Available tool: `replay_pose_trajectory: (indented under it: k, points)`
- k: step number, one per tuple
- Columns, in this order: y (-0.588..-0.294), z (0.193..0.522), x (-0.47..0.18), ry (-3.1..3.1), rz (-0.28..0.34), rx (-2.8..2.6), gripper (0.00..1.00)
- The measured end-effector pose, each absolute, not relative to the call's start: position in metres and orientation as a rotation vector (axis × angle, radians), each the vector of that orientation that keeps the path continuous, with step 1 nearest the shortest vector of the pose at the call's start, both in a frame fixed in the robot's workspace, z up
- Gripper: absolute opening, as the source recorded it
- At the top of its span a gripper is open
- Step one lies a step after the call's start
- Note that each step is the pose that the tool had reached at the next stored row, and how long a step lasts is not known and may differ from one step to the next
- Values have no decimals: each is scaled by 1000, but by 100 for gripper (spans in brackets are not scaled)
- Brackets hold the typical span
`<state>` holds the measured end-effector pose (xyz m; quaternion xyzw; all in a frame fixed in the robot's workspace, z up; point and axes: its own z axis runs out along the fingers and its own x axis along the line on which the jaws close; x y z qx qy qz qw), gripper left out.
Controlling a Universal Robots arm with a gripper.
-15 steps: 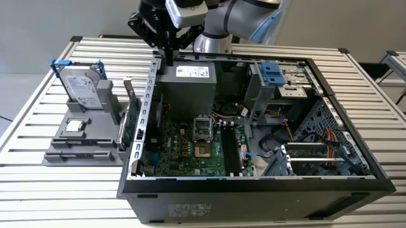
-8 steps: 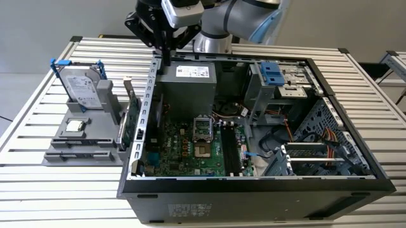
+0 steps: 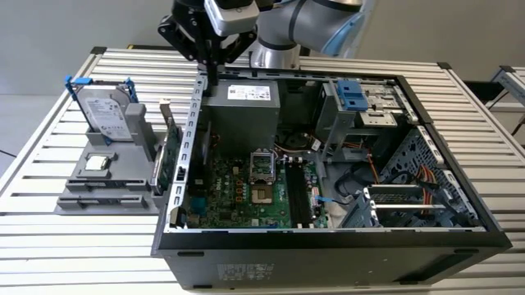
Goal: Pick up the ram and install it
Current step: 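Reach for the ram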
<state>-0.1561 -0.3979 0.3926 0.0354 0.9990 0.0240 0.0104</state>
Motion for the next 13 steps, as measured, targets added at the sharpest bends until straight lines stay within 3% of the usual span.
replay_pose_trajectory:
  k: [13]
  points:
    - [-398, 393, -163, 3118, 75, 110, 0]
